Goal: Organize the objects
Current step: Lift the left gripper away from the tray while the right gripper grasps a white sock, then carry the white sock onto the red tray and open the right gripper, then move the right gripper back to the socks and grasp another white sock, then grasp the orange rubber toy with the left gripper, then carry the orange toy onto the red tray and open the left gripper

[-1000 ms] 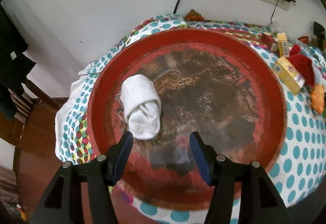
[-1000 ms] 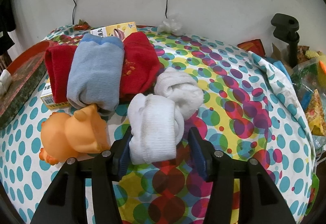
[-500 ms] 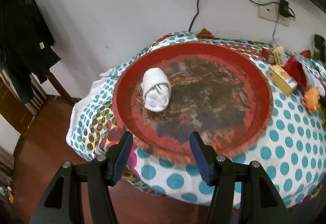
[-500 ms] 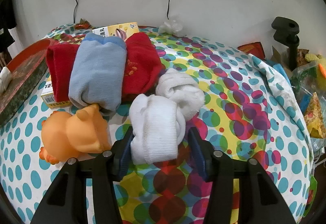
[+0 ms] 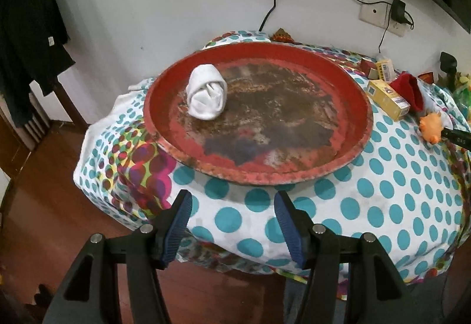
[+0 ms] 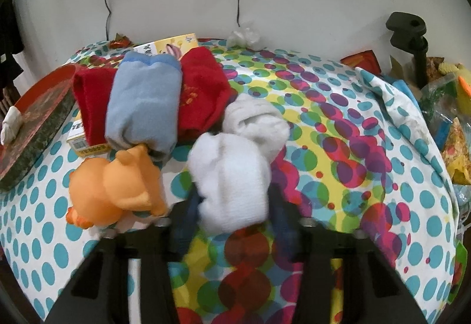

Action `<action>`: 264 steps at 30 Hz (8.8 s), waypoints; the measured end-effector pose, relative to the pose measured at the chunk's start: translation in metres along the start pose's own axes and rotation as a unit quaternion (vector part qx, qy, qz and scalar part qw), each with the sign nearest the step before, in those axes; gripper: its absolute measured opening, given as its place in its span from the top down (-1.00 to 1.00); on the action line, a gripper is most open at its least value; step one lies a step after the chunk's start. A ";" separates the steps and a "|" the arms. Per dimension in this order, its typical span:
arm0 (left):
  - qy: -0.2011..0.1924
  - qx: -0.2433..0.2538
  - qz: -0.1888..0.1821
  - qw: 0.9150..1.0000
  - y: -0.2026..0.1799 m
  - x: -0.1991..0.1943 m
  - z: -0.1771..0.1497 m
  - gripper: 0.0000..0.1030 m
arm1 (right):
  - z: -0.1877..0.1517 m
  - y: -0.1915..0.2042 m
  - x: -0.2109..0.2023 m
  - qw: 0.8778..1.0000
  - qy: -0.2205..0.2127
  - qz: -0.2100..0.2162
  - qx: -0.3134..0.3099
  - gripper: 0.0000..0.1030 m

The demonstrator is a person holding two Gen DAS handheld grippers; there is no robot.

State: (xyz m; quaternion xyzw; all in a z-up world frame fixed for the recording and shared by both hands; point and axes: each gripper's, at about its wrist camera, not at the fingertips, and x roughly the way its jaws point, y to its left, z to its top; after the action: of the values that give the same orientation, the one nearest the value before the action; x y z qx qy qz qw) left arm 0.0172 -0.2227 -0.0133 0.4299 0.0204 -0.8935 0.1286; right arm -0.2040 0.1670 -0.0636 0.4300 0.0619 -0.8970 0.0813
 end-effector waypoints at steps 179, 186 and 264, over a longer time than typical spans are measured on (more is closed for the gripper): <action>0.139 0.284 -0.203 0.927 -0.352 0.102 0.104 -0.29 | 0.028 -0.033 0.032 0.996 -0.001 0.012 0.084 -0.10; 0.118 0.298 -0.194 0.927 -0.350 0.081 0.086 -0.09 | 0.028 -0.033 0.032 0.996 -0.001 0.010 0.084 -0.10; 0.105 0.008 0.009 0.994 -0.022 0.079 0.085 -0.10 | 0.036 -0.022 0.037 0.997 0.006 -0.017 0.078 -0.07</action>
State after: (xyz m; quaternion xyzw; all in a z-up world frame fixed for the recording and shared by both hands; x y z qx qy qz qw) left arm -0.1006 -0.2303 -0.0225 0.5227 0.0230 -0.8421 0.1308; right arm -0.2589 0.1785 -0.0695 0.4393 -0.0007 -0.8978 0.0319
